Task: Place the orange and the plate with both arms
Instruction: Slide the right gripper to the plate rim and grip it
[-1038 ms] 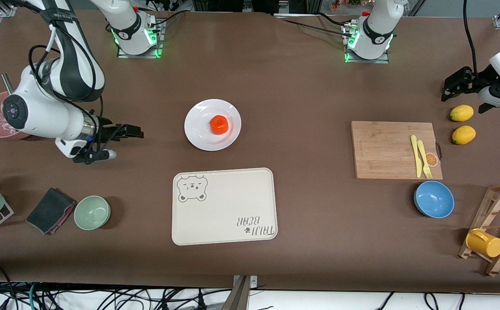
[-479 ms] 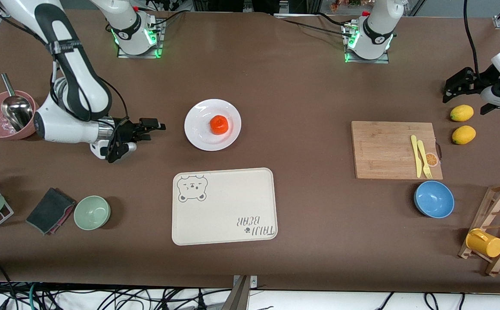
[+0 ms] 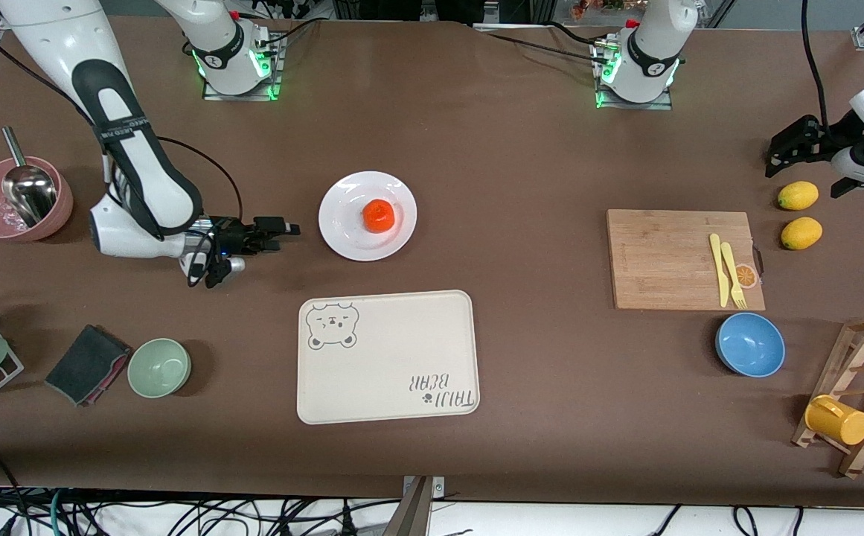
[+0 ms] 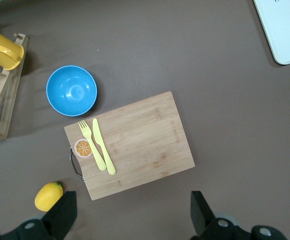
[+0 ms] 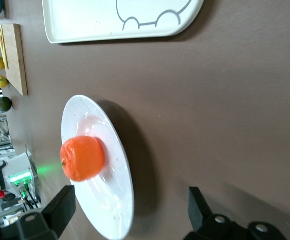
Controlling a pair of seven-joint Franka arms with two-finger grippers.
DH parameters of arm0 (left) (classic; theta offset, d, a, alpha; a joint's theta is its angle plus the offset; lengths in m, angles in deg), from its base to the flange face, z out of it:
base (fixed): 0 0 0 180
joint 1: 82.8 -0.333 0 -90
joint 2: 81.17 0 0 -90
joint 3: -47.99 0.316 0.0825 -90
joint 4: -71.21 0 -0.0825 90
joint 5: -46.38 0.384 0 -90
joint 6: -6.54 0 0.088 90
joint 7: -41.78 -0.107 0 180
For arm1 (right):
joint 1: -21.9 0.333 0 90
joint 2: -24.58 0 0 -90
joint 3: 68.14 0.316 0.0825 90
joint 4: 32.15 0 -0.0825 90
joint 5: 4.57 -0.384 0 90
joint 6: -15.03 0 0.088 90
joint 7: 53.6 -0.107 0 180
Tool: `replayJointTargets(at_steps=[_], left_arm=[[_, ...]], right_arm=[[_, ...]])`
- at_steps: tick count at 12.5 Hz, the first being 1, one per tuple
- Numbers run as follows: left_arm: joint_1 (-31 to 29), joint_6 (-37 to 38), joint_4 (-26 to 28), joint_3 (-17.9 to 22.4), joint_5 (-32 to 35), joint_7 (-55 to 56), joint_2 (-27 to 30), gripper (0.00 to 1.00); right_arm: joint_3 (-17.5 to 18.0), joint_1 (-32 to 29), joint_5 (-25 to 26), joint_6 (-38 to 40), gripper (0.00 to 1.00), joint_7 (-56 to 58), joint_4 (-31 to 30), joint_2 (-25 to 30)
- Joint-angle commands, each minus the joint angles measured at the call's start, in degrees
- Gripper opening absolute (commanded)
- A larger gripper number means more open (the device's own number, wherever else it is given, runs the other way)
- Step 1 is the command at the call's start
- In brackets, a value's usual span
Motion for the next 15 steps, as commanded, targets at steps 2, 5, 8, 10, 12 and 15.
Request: replayJointTargets(at_steps=[2, 5, 8, 10, 12, 15], left_arm=[[-0.2, 0.4, -0.5, -0.1, 1.8, -0.3, 0.7, 1.0], [-0.6, 0.4, -0.5, 0.0, 1.8, -0.3, 0.6, 1.0], [-0.6, 0.4, -0.4, 0.0, 1.8, -0.3, 0.6, 1.0], [-0.6, 0.3, -0.3, 0.0, 1.8, -0.2, 0.3, 1.0], [-0.7, 0.3, -0.3, 0.0, 1.8, -0.2, 0.5, 1.0], [-0.6, 0.4, -0.2, 0.0, 1.8, -0.3, 0.5, 1.0]], right_arm=[[4.0, 0.4, -5.5, -5.6, 0.98, 0.8, 0.1, -2.6], [5.8, 0.5, -7.8, -8.0, 0.9, 0.7, -0.8, -3.2], [5.9, 1.2, -9.7, -9.4, 0.76, 0.7, -1.6, -3.6], [5.9, 1.5, -10.6, -9.5, 0.69, 0.7, -2.2, -3.7], [5.9, 1.5, -12.6, -9.5, 0.55, 0.8, -2.9, -3.7], [5.9, 1.5, -12.7, -9.5, 0.37, 0.8, -3.3, -3.7]])
